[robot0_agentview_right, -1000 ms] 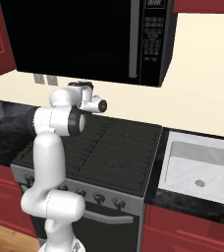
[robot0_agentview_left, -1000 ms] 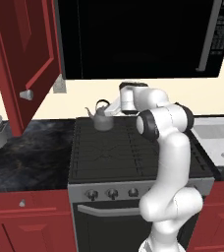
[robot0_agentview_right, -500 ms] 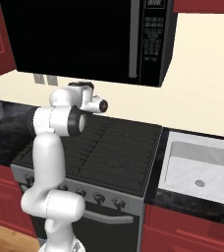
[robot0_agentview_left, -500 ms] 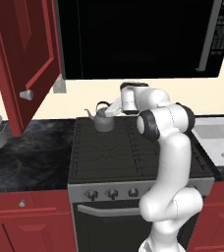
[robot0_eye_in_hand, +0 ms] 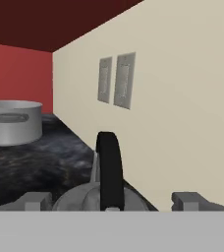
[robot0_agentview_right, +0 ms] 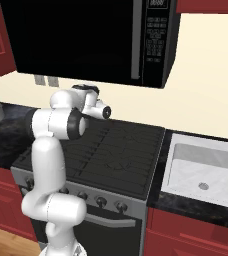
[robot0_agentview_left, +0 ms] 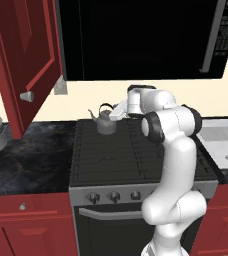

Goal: Pick the kettle from the cabinet and place it on a stove burner. Then pick the pot from the counter and place it on another stove burner. Finally, turn both burners on.

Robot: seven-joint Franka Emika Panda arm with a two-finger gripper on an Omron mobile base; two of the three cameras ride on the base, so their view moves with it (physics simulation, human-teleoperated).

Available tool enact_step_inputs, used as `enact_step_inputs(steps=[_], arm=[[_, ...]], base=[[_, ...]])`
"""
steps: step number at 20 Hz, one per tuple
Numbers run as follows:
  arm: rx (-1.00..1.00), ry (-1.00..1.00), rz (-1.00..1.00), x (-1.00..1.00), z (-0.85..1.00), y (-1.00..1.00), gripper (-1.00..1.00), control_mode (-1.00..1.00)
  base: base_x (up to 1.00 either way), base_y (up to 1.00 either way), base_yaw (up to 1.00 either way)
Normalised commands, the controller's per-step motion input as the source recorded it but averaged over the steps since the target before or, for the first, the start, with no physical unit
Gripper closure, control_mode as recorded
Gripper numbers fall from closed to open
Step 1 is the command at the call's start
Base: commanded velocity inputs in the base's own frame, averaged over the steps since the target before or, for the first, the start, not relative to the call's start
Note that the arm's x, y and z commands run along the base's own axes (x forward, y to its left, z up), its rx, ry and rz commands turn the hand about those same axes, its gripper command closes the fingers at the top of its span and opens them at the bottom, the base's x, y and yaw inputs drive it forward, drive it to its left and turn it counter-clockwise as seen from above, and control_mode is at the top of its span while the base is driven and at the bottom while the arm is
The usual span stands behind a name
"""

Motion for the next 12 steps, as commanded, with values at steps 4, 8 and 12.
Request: enact_step_inputs(steps=[4, 8, 12], arm=[[0.03, -0.04, 0.02, -0.13, -0.01, -0.04, -1.0, -1.0], [0.02, -0.03, 0.02, -0.15, 0.0, -0.05, -1.0, -1.0], [0.0, -0.01, 0.0, -0.18, 0.22, -0.01, -1.0, -1.0]], base=[[0.0, 0.0, 0.0], [0.0, 0.0, 0.0], [0.0, 0.0, 0.0]])
